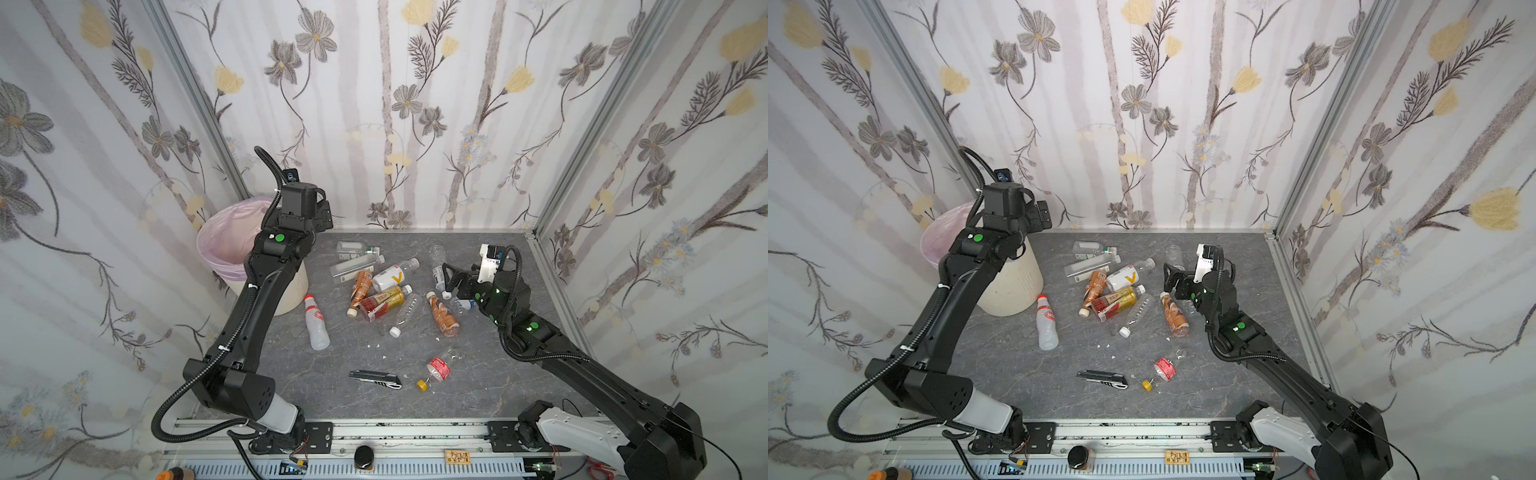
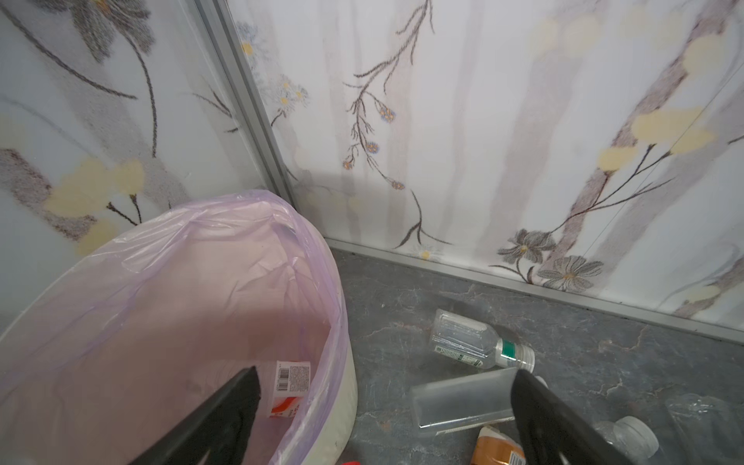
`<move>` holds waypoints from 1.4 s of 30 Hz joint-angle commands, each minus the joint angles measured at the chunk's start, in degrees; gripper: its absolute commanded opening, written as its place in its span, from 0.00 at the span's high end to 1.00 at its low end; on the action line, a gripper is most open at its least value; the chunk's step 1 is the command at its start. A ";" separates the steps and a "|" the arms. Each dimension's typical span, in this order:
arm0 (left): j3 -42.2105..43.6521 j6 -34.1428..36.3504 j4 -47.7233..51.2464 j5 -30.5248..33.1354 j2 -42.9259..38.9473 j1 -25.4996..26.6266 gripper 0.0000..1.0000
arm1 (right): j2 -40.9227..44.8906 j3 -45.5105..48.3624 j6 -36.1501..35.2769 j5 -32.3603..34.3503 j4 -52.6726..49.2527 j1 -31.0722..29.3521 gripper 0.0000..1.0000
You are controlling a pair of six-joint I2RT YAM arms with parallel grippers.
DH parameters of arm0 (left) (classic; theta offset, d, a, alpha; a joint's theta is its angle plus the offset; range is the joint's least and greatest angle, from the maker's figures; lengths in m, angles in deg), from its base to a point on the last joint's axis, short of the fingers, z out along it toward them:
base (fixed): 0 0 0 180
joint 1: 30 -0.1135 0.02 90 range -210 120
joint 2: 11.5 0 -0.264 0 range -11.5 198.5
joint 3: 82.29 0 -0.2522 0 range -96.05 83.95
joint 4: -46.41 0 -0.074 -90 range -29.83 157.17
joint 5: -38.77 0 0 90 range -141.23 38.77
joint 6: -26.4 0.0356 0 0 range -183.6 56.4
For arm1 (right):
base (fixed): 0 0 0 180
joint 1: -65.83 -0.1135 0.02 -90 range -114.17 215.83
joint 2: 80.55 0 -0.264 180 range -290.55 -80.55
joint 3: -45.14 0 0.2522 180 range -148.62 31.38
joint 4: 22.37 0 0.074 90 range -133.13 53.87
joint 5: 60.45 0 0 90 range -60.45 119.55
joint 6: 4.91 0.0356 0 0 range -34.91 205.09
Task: Throw the plastic bottles in the bin
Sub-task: 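Open the left gripper to drop the bottle into the pink-lined bin, then move the left gripper from the bin toward bottles by the wall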
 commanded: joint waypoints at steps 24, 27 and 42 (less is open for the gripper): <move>-3.89 -1.08 13.29 -4.77 13.18 -6.42 0.57 | 1.37 6.76 0.90 1.08 2.31 0.17 0.00; -5.71 -0.81 13.73 -5.89 13.18 -5.81 0.59 | 1.49 7.18 1.13 1.27 2.81 0.13 0.00; -11.71 0.48 14.19 -9.07 18.11 0.57 0.65 | 3.39 8.42 1.89 2.69 2.70 0.25 0.00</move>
